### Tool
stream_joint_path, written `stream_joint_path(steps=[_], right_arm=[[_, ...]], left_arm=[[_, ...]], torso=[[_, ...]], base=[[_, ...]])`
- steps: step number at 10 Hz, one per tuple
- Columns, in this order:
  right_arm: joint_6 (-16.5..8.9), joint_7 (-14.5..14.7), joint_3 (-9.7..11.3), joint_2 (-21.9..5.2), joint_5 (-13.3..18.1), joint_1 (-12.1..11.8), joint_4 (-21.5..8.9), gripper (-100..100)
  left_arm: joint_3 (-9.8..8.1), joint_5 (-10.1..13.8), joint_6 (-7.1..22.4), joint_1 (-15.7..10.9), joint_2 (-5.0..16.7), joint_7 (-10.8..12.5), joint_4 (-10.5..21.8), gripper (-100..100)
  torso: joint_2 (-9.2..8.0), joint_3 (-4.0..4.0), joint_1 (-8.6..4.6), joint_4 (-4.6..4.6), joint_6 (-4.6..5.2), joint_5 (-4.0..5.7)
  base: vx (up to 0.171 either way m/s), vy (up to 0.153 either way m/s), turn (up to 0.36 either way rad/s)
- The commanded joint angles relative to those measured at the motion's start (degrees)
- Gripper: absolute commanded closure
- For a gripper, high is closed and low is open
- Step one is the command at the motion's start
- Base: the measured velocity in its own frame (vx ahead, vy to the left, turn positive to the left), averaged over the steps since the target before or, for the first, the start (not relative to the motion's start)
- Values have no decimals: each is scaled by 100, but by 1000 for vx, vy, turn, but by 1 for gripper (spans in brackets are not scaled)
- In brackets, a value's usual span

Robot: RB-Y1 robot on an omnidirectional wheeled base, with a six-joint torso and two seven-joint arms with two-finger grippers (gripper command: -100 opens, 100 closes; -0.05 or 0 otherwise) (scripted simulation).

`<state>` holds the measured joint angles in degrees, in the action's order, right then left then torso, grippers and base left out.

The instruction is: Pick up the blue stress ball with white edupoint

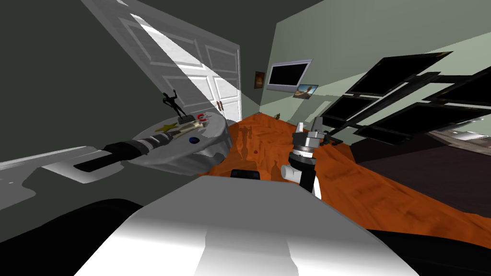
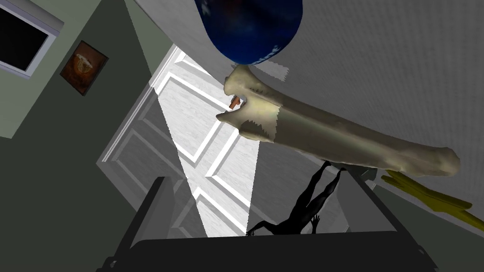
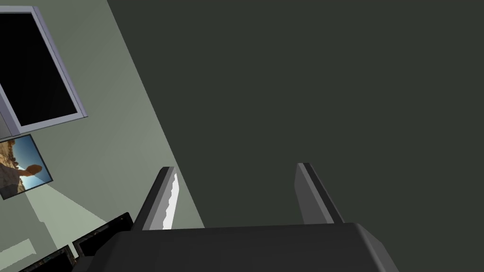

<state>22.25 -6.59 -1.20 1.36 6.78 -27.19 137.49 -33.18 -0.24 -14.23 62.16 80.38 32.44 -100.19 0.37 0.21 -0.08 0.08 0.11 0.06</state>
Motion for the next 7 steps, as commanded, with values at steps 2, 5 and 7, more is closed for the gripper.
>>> stream_joint_path(steps=[2, 5, 7], right_arm=[[0, 0, 0, 0, 0, 0, 0, 0], [0, 0, 0, 0, 0, 0, 0, 0], [0, 0, 0, 0, 0, 0, 0, 0]], left_arm=[[-24, 13, -4, 299, 351, 114, -215, -100], [-35, 24, 11, 533, 619, 187, -388, -100], [-18, 29, 25, 725, 840, 235, -525, -100]], torso=[[3, 2, 2, 1, -1, -1], [1, 1, -4, 0, 0, 0], [-1, 0, -6, 0, 0, 1]], base=[[35, 32, 60], [25, 14, 35], [28, 9, 40]])
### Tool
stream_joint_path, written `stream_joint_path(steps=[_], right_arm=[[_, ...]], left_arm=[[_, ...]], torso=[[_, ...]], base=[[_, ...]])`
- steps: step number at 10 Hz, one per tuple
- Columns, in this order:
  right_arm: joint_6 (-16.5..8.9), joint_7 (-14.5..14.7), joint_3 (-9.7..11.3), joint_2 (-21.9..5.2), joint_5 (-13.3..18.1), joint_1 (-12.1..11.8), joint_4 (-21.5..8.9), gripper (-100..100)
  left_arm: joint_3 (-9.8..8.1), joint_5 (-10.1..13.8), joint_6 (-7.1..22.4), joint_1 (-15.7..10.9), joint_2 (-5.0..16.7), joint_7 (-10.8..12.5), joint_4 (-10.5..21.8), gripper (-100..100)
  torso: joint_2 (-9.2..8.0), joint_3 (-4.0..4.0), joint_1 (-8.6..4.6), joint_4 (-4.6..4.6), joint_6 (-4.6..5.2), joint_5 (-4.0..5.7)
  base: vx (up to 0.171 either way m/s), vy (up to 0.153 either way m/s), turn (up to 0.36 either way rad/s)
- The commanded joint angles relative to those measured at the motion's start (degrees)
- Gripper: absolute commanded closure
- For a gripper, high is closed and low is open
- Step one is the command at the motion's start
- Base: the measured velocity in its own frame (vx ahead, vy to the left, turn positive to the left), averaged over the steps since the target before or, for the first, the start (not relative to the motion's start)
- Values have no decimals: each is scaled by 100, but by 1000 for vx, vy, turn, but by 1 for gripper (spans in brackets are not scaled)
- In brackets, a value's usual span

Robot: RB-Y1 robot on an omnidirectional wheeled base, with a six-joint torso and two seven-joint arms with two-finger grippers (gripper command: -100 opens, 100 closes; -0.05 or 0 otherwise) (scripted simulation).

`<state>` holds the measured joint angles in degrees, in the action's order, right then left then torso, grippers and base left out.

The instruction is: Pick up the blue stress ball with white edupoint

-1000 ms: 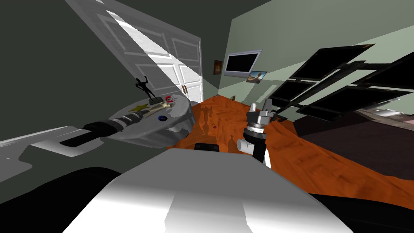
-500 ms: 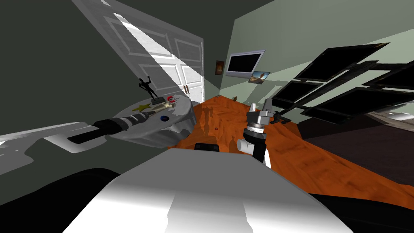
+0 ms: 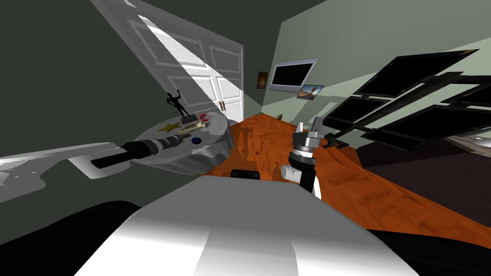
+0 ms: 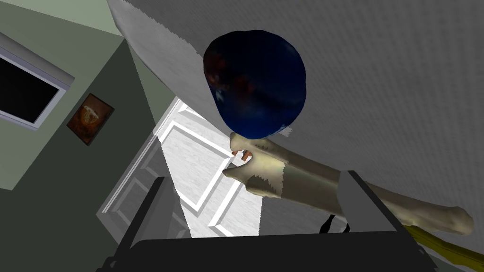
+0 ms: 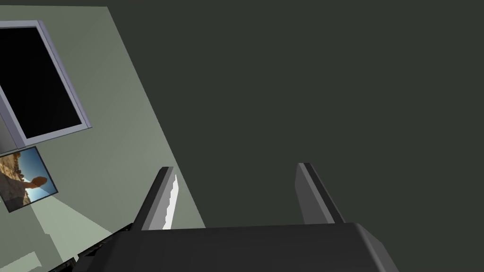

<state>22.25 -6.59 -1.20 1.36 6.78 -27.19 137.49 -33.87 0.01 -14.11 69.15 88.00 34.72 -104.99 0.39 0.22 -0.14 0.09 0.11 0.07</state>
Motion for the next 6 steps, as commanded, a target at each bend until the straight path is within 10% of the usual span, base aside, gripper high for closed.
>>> stream_joint_path(steps=[1, 4, 5, 6], right_arm=[[0, 0, 0, 0, 0, 0, 0, 0], [0, 0, 0, 0, 0, 0, 0, 0], [0, 0, 0, 0, 0, 0, 0, 0], [0, 0, 0, 0, 0, 1, 0, 0]], left_arm=[[75, 5, 21, 129, 191, 26, -113, -100], [57, -8, 40, 305, 298, 68, -203, -100], [71, -7, 46, 302, 304, 64, -206, 0], [182, 33, 53, 208, 228, 62, -60, -100]], torso=[[0, 0, 0, 0, 0, 0], [1, 1, 0, 1, 1, -1], [-5, -3, -2, -1, 1, 0], [-10, -6, -2, -2, 0, 0]], base=[[43, 10, 62], [29, 5, 22], [0, 0, 0], [-41, -6, -228]])
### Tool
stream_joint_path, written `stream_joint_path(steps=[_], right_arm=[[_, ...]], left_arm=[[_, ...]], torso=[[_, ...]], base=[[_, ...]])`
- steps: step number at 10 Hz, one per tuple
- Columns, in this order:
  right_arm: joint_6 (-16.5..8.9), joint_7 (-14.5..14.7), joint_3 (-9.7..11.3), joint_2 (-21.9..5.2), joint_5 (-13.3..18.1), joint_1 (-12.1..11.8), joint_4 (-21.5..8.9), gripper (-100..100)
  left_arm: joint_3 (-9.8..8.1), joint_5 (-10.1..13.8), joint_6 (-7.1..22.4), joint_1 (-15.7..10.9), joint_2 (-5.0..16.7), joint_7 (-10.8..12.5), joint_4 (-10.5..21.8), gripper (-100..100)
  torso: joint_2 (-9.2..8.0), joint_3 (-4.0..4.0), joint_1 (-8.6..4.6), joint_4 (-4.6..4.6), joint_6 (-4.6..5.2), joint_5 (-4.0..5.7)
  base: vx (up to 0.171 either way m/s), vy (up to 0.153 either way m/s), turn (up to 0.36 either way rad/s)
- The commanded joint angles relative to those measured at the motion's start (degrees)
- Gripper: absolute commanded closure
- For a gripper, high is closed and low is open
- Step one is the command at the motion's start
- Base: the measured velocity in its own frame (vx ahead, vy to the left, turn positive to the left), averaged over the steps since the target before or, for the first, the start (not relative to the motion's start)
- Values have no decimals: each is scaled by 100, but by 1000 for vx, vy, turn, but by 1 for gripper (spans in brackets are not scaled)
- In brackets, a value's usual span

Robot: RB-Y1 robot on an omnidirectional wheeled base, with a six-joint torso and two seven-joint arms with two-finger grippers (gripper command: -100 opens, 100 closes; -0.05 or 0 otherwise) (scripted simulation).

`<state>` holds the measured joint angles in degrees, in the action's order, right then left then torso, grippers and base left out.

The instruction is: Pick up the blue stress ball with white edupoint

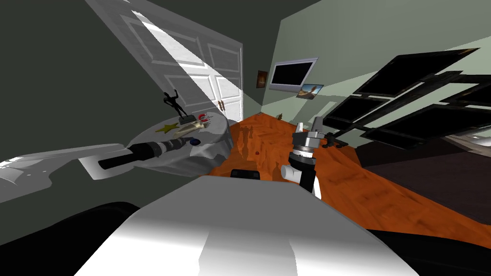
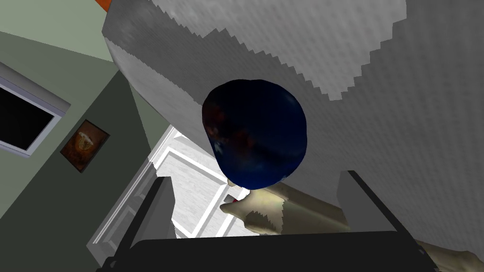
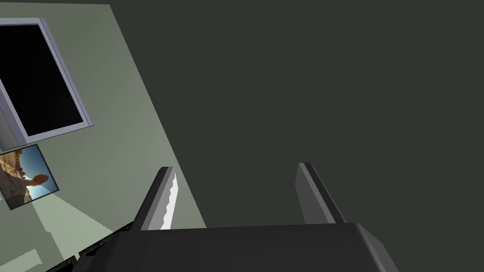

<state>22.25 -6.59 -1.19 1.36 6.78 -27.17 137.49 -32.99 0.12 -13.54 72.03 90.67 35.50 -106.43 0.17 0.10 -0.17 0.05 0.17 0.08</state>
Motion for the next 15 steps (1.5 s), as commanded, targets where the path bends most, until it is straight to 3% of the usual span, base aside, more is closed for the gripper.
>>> stream_joint_path(steps=[1, 5, 7, 8, 12, 13, 14, 15], right_arm=[[0, 0, 0, 0, 0, 0, 0, 0], [0, 0, 0, 0, 0, 0, 0, 0], [0, 0, 0, 0, 0, 0, 0, 0], [0, 0, -1, 0, 0, -1, 0, 0], [0, 0, -1, 0, 0, -2, 0, 0], [0, 0, -1, 0, 0, -2, 0, 0], [0, 0, -1, 0, 0, -2, 0, 0], [0, 0, -2, 0, 0, -3, 1, 0]], left_arm=[[150, 42, -1, -127, -77, -18, 157, -100], [488, 161, 20, -410, -304, -26, 597, -100], [506, 152, 53, -413, -349, -49, 561, -100], [509, 155, 50, -415, -353, -48, 573, 100], [512, 153, 53, -412, -354, -48, 574, 100], [512, 153, 54, -412, -353, -49, 574, 0], [432, 141, 16, -363, -266, -24, 523, 100], [319, 101, 9, -269, -191, -22, 377, 100]], torso=[[0, 0, 0, 0, 0, 0], [-23, -15, -2, -7, -5, 1], [-21, -14, 0, -7, -6, 1], [-9, -7, 4, -5, -10, 0], [7, 1, 4, -2, -7, 0], [7, 1, 4, -2, -7, 0], [6, 1, 5, -2, -7, 0], [11, 2, 10, -3, -21, 2]], base=[[-69, -6, -255], [-86, -14, -254], [-51, -7, -129], [-6, 0, 11], [0, 0, 0], [0, 0, 0], [35, 18, 248], [86, 27, 394]])
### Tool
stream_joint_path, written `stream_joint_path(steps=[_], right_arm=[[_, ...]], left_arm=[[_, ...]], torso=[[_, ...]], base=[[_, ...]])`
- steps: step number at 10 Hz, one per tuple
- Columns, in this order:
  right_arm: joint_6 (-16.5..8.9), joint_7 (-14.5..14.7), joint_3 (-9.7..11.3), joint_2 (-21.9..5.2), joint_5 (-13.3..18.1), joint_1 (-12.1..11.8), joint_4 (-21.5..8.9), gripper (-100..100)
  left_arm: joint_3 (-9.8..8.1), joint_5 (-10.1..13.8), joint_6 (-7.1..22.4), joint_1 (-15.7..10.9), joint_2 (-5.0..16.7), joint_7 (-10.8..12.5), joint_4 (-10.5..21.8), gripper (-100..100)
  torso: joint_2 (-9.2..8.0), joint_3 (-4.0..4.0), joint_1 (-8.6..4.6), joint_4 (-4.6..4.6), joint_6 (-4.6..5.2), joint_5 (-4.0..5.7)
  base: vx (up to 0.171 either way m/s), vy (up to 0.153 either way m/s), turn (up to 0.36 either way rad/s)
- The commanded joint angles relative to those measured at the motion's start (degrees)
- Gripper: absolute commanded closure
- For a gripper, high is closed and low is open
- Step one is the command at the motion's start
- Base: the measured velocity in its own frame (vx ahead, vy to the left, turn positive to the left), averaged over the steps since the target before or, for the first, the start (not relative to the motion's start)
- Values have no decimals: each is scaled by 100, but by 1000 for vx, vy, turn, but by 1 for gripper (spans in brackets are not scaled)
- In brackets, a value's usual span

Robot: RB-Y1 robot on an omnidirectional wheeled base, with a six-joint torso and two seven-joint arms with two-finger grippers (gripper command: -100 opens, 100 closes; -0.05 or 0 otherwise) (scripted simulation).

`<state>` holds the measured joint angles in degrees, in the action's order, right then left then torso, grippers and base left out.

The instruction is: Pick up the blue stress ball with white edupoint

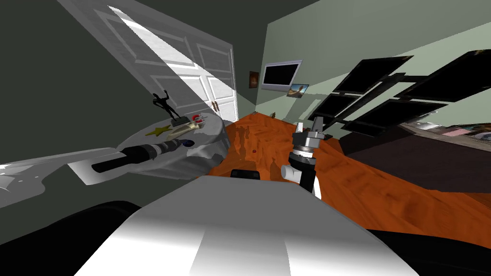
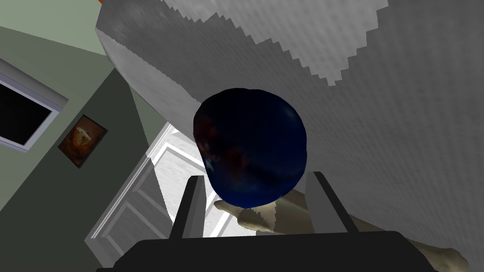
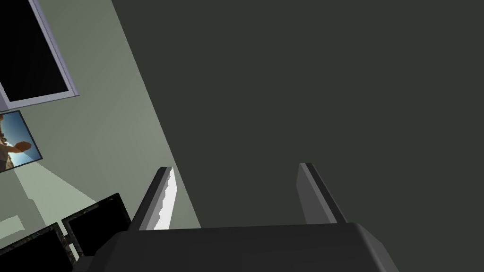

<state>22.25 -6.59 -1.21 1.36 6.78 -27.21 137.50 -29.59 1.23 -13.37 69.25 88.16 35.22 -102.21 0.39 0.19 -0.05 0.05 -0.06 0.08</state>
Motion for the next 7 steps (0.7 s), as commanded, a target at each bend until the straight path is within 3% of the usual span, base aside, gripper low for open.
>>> stream_joint_path(steps=[1, 5, 6, 7], right_arm=[[0, 0, 0, 0, 0, 0, 0, 0], [0, 0, 1, 0, 0, 1, 0, 0], [0, 0, 1, 0, 0, 1, 0, 0], [0, 0, 1, 0, 0, 2, 0, 0]], left_arm=[[-134, -50, -15, 103, 137, 9, -191, 100], [-359, -129, -29, 292, 288, 15, -484, 100], [-396, -136, -32, 343, 235, 26, -467, 100], [-419, -146, -35, 363, 230, 25, -488, 0]], torso=[[0, 0, 0, 0, 0, 0], [12, 7, -11, 2, 20, 3], [7, 4, -12, 1, 15, 4], [-2, 0, -10, 0, 21, 3]], base=[[102, 17, 367], [78, 5, 179], [30, -2, 38], [0, 0, 0]])
